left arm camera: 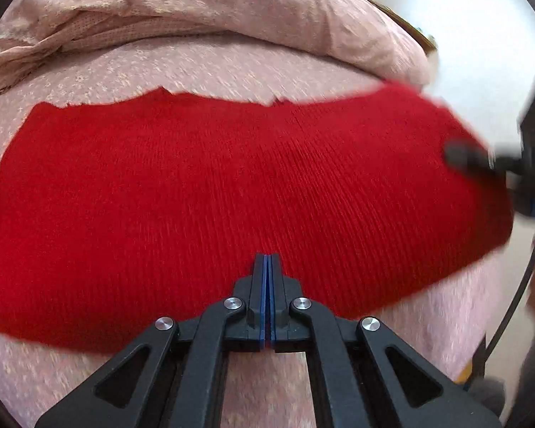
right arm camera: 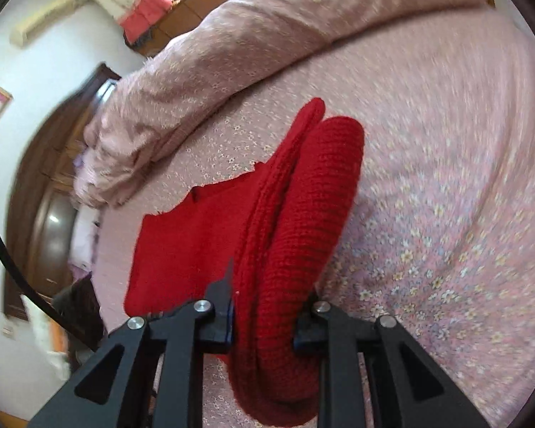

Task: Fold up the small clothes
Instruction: 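Fold the held side over the cardigan's middle with the right gripper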

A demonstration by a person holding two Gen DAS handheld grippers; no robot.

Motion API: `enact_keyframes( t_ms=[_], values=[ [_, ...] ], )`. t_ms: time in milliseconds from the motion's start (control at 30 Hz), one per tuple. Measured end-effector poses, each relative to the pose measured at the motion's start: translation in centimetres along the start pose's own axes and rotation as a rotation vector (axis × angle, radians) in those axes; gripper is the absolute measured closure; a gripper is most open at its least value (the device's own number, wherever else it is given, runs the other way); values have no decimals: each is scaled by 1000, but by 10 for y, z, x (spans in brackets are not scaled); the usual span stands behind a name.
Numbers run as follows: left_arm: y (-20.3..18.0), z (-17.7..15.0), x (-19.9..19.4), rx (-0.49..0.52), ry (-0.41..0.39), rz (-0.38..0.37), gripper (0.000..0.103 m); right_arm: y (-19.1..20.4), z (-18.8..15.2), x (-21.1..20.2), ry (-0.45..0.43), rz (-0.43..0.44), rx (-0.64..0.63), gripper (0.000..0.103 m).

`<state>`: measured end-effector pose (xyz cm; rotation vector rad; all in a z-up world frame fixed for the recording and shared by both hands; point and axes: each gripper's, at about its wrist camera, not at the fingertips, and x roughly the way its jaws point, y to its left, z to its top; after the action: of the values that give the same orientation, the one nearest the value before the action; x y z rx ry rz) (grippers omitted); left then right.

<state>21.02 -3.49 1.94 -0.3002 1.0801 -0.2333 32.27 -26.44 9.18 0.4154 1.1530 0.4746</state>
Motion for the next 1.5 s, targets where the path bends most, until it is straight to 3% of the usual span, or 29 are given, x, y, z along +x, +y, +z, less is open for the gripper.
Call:
enact_keyframes(
  t_ms=[133,333,600,967,1300,1500],
  values=[
    [5,-13,14,-29,26,-31,103,40,9,-1,24,-67,-34,81],
    [14,-9,-24,-11,15,-76,103,76,13,-5,35,-162,-73,81],
    [103,13,-89,-161,-106,-67,103,141,19,3,54,-296,-186,81],
    [201,-15,-133,-258,-114,0,103,237,9,57,95,-459,-334,81],
    [254,-37,-157,-327,-130,11,103,302,-14,130,91,-506,-316,82],
    [256,-40,-160,-319,-125,28,103,316,-34,170,49,-411,-215,83]
  ],
)
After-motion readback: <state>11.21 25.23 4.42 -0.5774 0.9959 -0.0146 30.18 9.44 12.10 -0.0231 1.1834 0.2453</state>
